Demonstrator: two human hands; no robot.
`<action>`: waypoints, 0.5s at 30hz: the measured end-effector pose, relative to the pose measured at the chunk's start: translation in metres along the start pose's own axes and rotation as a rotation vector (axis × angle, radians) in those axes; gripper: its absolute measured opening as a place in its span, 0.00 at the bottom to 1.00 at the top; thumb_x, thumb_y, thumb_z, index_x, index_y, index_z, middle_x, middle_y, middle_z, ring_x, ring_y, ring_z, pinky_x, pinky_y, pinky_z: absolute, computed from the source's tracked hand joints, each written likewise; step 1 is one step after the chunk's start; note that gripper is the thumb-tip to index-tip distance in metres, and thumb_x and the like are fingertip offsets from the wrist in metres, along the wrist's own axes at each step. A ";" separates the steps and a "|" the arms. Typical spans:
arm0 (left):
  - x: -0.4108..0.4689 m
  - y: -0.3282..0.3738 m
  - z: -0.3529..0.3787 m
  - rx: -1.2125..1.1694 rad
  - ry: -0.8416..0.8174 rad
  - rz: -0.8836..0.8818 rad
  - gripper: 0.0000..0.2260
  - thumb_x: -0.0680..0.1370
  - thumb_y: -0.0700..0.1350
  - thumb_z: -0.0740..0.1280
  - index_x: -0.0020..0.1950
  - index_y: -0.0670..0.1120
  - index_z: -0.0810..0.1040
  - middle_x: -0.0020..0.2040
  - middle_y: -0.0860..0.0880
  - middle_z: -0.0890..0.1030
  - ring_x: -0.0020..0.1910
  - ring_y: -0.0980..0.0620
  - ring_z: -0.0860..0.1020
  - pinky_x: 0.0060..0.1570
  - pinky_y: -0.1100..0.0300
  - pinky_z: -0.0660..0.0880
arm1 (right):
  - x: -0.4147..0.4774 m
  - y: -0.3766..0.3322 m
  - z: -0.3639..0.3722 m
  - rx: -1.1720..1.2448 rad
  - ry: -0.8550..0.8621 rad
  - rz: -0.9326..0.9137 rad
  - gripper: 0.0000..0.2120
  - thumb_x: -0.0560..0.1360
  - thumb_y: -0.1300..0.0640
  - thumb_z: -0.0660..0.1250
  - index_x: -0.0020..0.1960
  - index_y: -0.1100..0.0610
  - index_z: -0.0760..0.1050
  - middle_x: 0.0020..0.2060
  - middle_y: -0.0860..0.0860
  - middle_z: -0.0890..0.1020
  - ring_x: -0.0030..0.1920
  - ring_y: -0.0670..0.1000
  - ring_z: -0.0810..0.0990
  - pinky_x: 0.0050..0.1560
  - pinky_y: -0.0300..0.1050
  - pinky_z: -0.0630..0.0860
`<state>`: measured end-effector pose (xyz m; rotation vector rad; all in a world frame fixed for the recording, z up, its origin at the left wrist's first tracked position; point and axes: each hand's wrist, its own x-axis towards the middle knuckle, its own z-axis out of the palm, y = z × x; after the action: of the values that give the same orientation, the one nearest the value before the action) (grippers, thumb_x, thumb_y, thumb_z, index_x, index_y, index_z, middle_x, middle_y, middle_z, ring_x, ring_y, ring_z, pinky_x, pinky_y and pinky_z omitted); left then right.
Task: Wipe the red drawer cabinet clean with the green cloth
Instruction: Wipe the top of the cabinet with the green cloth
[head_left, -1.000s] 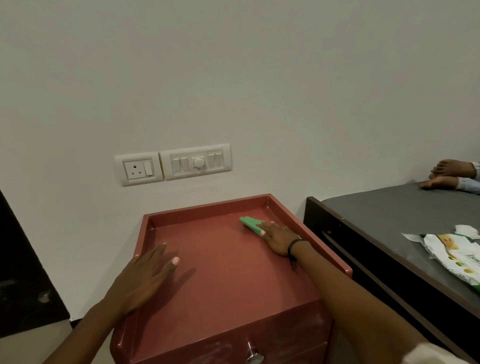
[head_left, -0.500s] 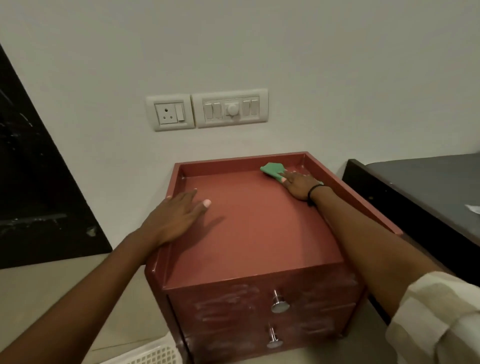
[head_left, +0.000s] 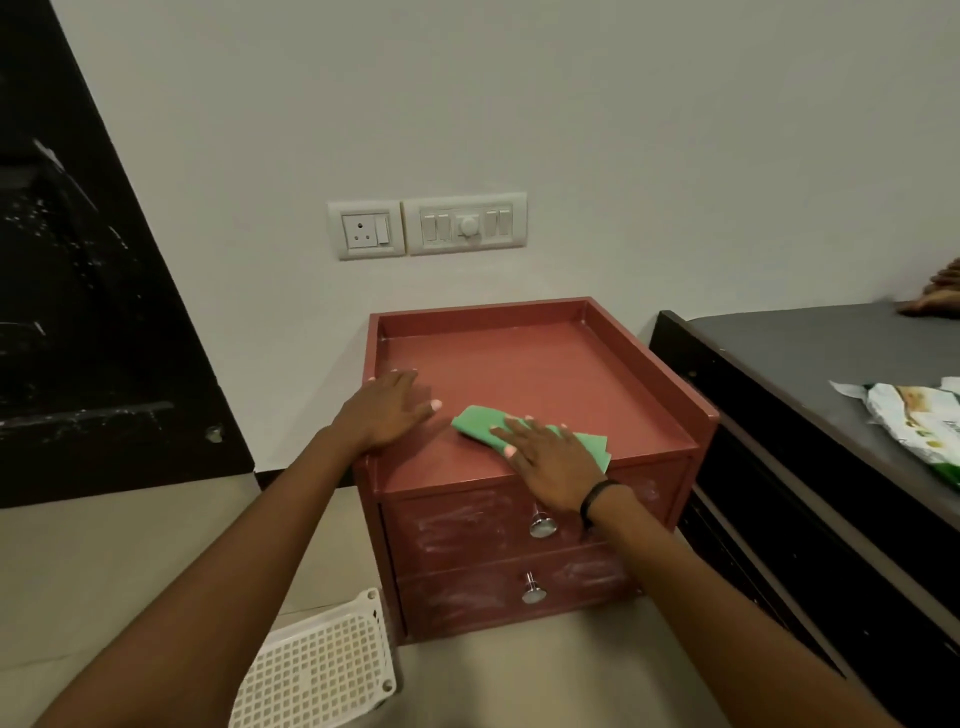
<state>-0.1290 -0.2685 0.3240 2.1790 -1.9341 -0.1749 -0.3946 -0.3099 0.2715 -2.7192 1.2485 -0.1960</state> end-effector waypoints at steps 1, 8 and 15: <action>-0.002 0.000 0.000 0.034 -0.009 0.021 0.34 0.81 0.64 0.55 0.81 0.47 0.55 0.81 0.44 0.57 0.79 0.44 0.57 0.78 0.46 0.53 | -0.005 -0.005 0.002 0.008 0.003 -0.002 0.22 0.85 0.45 0.45 0.79 0.41 0.55 0.79 0.44 0.56 0.80 0.49 0.52 0.76 0.57 0.49; -0.015 0.002 -0.003 0.070 -0.012 0.040 0.32 0.80 0.43 0.64 0.81 0.45 0.54 0.81 0.43 0.57 0.79 0.44 0.56 0.77 0.48 0.55 | -0.016 -0.012 0.000 0.053 0.010 -0.002 0.22 0.85 0.44 0.45 0.78 0.41 0.56 0.79 0.43 0.57 0.80 0.49 0.52 0.76 0.57 0.48; -0.012 0.000 0.001 -0.011 0.030 0.046 0.31 0.77 0.33 0.63 0.79 0.46 0.59 0.80 0.45 0.60 0.76 0.42 0.63 0.73 0.48 0.64 | -0.020 -0.014 0.009 0.092 0.140 0.020 0.21 0.84 0.44 0.45 0.76 0.40 0.61 0.77 0.40 0.62 0.79 0.46 0.56 0.77 0.54 0.50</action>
<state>-0.1311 -0.2564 0.3222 2.1159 -1.9607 -0.1442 -0.3954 -0.2854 0.2635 -2.6530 1.2680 -0.4365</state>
